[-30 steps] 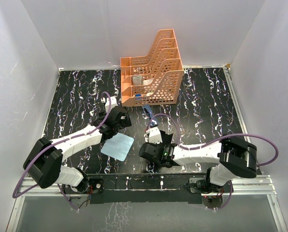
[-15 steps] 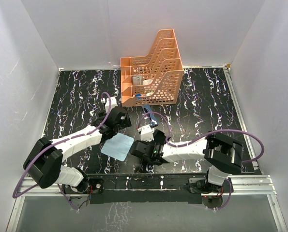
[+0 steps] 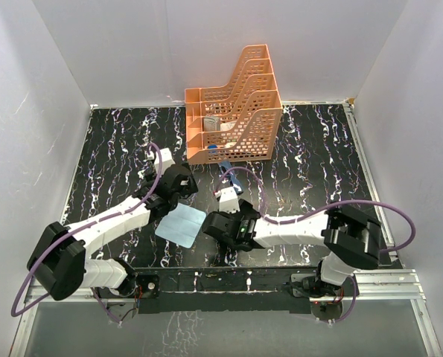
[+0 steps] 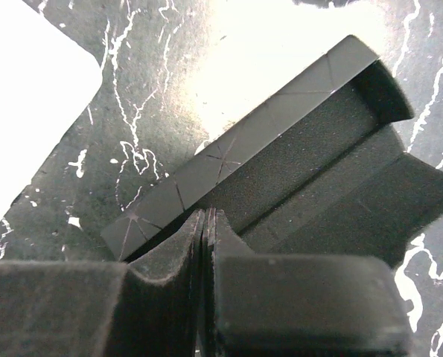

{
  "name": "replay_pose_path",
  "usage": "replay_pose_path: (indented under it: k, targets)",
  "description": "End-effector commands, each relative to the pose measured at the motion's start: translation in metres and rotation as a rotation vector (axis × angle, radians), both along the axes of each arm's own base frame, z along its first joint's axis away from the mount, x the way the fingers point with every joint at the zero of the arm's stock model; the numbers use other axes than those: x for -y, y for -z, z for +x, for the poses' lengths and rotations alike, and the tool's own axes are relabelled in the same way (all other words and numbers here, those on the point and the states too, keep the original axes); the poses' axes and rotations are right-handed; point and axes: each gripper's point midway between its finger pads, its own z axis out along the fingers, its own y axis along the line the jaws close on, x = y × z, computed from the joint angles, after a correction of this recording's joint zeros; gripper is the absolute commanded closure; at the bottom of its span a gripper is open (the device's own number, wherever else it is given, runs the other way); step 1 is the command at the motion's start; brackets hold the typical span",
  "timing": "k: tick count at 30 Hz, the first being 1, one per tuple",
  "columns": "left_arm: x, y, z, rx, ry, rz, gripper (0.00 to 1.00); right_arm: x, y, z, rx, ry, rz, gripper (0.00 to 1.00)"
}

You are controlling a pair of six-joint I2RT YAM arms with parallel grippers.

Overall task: Organize the sunglasses
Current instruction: Move the sunglasses case to the center of the board.

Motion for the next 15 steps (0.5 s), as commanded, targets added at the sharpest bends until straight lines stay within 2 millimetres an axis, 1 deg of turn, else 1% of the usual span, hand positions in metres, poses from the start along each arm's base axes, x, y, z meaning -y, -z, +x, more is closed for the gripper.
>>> replay_pose_path:
  k: [1, 4, 8, 15]
  targets:
    - [-0.01, -0.003, -0.007, 0.008, -0.03, 0.009, 0.13, -0.006, -0.04, 0.009, 0.07, 0.007, 0.075, 1.0]
    - [-0.012, -0.004, -0.008, 0.007, -0.036, 0.012, 0.13, -0.006, -0.044, 0.006, 0.057, -0.014, 0.077, 1.0]
    - [-0.011, -0.01, -0.007, 0.019, -0.035, 0.003, 0.13, -0.01, -0.044, -0.003, 0.039, -0.071, 0.073, 1.0]
    - [-0.017, -0.017, -0.008, 0.038, -0.055, 0.005, 0.12, -0.029, -0.05, -0.022, 0.01, -0.163, 0.118, 1.0]
